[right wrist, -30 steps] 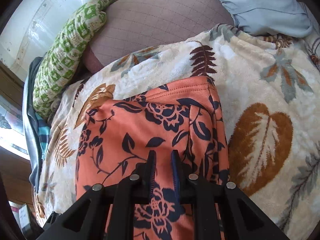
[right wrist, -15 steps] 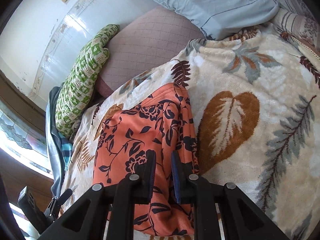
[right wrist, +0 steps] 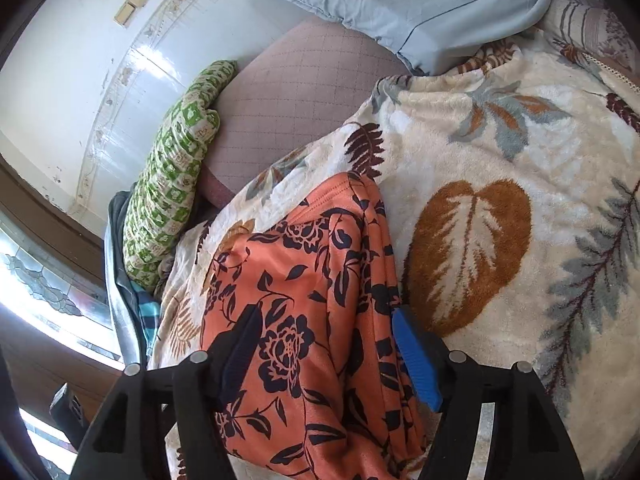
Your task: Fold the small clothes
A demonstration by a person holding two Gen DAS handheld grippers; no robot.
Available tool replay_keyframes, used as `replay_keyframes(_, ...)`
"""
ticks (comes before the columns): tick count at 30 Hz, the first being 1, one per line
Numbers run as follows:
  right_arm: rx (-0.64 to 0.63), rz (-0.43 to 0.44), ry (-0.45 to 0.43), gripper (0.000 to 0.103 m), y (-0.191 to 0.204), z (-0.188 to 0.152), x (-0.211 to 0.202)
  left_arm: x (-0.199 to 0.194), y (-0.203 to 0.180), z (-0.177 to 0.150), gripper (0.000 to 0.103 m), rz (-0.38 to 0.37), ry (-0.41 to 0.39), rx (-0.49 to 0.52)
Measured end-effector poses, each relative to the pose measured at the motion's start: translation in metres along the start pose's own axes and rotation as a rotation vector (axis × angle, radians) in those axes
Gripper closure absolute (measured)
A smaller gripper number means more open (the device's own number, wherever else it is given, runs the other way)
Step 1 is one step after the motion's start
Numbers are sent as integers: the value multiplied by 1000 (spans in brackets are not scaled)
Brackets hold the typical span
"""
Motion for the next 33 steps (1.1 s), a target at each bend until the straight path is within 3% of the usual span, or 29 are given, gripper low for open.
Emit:
replay_keyframes(4, 1, -7, 59, 31, -2, -3, 9, 1, 4, 3, 5, -39, -11, -4)
replay_keyframes(9, 62, 7, 130, 31, -20, -2, 25, 13, 22, 19, 5, -217, -56, -123)
replay_keyframes(11, 76, 25, 145, 31, -24, 0, 31, 27, 25, 24, 5, -255, -47, -166)
replay_keyframes(14, 47, -43, 104, 31, -27, 5, 36, 52, 21, 25, 5, -289, 16, -173)
replay_keyframes(17, 30, -66, 30, 31, -31, 18, 31, 74, 13, 18, 5, -382, 78, -197)
replay_keyframes(21, 119, 27, 122, 31, -44, 27, 48, 89, -3, 15, 5, -485, 99, -213)
replay_keyframes(24, 150, 87, 266, 31, -40, 14, 75, 85, -19, 19, 5, -566, 81, -192)
replay_keyframes(25, 152, 86, 301, 31, -38, 8, 84, 84, -23, 19, 5, -544, 81, -171)
replay_keyframes(27, 111, 58, 261, 31, -32, 0, 87, 83, -27, 19, 6, -522, 79, -135)
replay_keyframes(28, 91, 43, 251, 31, -28, -3, 86, 84, -26, 18, 8, -520, 72, -146)
replay_keyframes(29, 81, 31, 240, 33, -24, -4, 85, 84, -23, 17, 18, -512, 68, -167)
replay_keyframes(32, 44, 39, 221, 55, -14, -13, 80, 83, -14, 19, 38, -496, 58, -203)
replay_keyframes(33, 12, 28, 203, 56, -8, -15, 77, 80, -13, 20, 46, -487, 46, -195)
Point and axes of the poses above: each gripper's, at about its wrist camera, not at the fingertips, and x roughly the way its jaws point, y to its left, z to its top, the point moved 2 cm from there along x, roughly the way its jaws point, and after that the axes turned 15 degrees about x, right-handed, at the moved point
